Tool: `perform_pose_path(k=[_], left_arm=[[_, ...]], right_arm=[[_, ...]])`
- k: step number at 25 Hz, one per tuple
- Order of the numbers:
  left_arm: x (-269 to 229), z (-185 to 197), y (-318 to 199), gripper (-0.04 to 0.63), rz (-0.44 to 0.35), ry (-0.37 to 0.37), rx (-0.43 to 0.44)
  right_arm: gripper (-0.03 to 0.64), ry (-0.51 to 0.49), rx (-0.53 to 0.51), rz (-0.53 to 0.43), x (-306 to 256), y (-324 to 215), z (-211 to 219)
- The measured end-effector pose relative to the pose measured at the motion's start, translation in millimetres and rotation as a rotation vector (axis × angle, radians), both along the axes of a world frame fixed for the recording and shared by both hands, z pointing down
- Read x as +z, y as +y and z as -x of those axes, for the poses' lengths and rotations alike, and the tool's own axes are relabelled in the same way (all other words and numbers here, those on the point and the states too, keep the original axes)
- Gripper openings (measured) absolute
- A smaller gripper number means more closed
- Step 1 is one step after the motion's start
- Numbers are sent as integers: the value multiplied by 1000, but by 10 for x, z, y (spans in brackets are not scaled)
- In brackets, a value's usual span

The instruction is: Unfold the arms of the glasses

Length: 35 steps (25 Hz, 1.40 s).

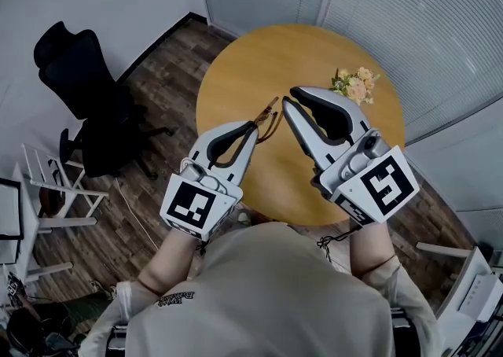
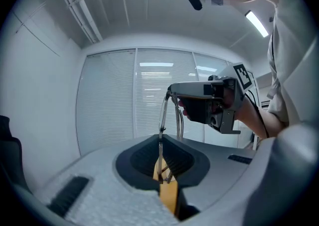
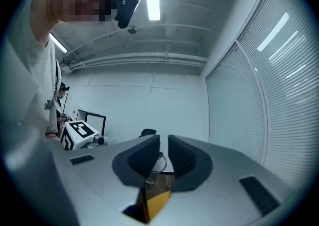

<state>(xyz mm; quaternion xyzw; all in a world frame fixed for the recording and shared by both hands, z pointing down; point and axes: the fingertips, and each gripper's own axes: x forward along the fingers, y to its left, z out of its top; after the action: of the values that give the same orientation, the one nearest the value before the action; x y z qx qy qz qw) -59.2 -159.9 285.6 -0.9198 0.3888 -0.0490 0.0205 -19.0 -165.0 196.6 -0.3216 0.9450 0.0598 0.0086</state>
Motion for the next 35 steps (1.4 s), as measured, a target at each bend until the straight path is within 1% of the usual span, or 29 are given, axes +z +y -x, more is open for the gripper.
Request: perform_pose_path(k=[3, 6, 13, 22, 25, 31, 33, 35], left_arm=[[41, -23, 12, 37, 7, -8, 5], [81, 24, -19, 37, 0, -12, -1], [54, 253, -151, 37, 1, 7, -73], [27, 411, -255, 37, 10, 40, -131], [-5, 460, -283, 37, 6, 62, -145], [-108, 513, -317, 37, 27, 152, -158], [-103, 489, -315, 37, 29, 150, -153], [-89, 461, -301, 37, 25, 132, -150]], right_arm=[[37, 48, 10, 27, 124, -29, 33], [37, 49, 15, 45, 173, -39, 15], [37, 57, 39, 84, 349, -13, -88], [37, 103, 58, 192, 811, 104, -274], [37, 132, 53, 221, 948, 141, -275], [37, 205, 18, 251, 1187, 245, -231], [37, 210, 22, 253, 1221, 249, -247], [37, 221, 25, 256, 1251, 244, -264]])
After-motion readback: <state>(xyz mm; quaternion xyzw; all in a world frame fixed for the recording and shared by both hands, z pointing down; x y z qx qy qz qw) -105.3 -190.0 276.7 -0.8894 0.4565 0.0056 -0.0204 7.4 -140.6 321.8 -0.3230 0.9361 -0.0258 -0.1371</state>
